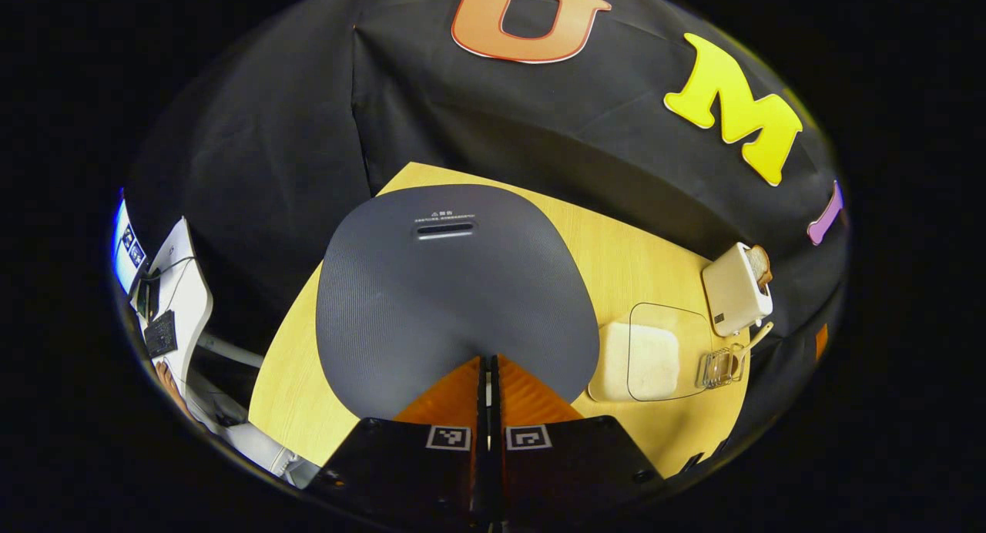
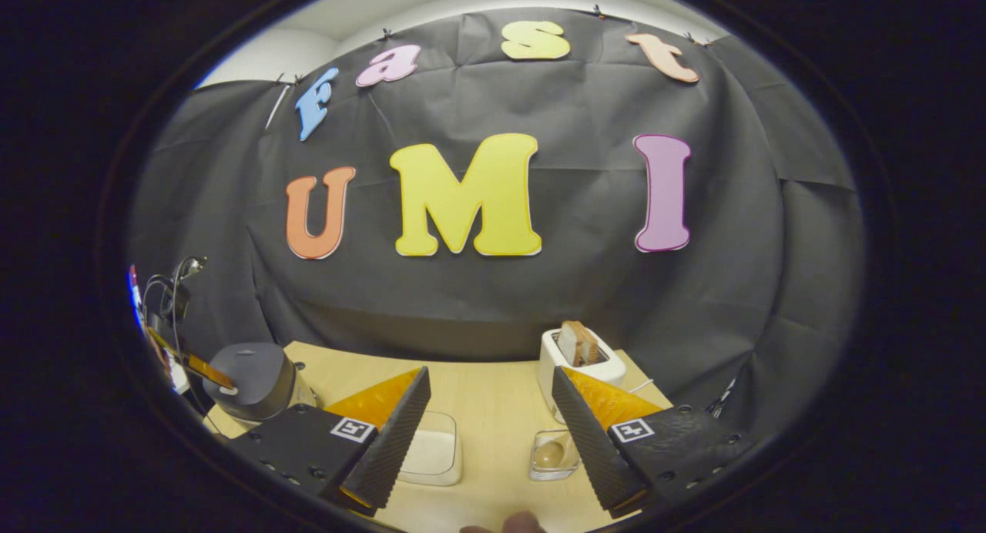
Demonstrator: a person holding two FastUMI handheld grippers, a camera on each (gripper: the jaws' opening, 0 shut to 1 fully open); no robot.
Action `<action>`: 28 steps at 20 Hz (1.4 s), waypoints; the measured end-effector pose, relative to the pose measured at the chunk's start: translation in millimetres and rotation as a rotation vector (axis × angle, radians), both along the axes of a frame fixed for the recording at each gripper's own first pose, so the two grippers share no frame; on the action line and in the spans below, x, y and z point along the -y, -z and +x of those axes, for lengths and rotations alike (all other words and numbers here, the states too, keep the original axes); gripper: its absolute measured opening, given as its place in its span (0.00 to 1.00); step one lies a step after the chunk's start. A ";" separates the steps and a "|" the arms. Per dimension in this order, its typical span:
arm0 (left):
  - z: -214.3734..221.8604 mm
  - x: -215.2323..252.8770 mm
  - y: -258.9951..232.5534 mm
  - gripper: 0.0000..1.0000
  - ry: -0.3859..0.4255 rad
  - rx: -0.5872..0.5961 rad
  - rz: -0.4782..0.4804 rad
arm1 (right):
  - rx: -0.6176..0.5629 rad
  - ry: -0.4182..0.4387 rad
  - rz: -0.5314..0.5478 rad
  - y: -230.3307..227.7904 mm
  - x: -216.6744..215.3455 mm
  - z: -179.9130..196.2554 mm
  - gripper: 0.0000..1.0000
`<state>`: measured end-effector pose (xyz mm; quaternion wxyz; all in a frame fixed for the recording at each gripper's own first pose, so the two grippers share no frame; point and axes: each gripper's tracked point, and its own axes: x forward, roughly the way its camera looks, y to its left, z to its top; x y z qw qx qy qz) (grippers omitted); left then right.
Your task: Close the left gripper, press the button to open the rice cooker; take a wooden spoon from the chopstick holder with the right hand, scoop a spoonful of rice and pour it into the rice cooker, then put the wooden spoon back into the chopstick holder.
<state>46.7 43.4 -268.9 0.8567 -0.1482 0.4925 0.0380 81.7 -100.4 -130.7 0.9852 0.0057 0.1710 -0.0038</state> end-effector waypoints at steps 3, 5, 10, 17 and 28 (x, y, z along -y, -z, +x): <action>-2.0 0.7 3.7 0.03 -0.005 0.002 -0.006 | -0.016 -0.002 0.023 7.2 -5.0 -0.3 0.95; -7.3 -0.9 3.1 0.03 0.007 0.005 0.017 | -0.033 -0.012 0.035 12.4 -10.1 -1.2 0.94; -0.1 -0.1 3.1 0.03 -0.021 0.061 0.007 | -0.028 -0.035 0.031 7.7 -16.0 -5.7 0.93; 25.8 -20.5 -87.5 0.06 -0.075 0.343 0.210 | 0.031 -0.031 0.014 -15.9 -8.4 -14.5 0.94; 34.9 -32.2 -180.8 1.00 -0.207 0.627 0.180 | 0.072 -0.001 0.012 -31.8 5.8 -27.3 0.94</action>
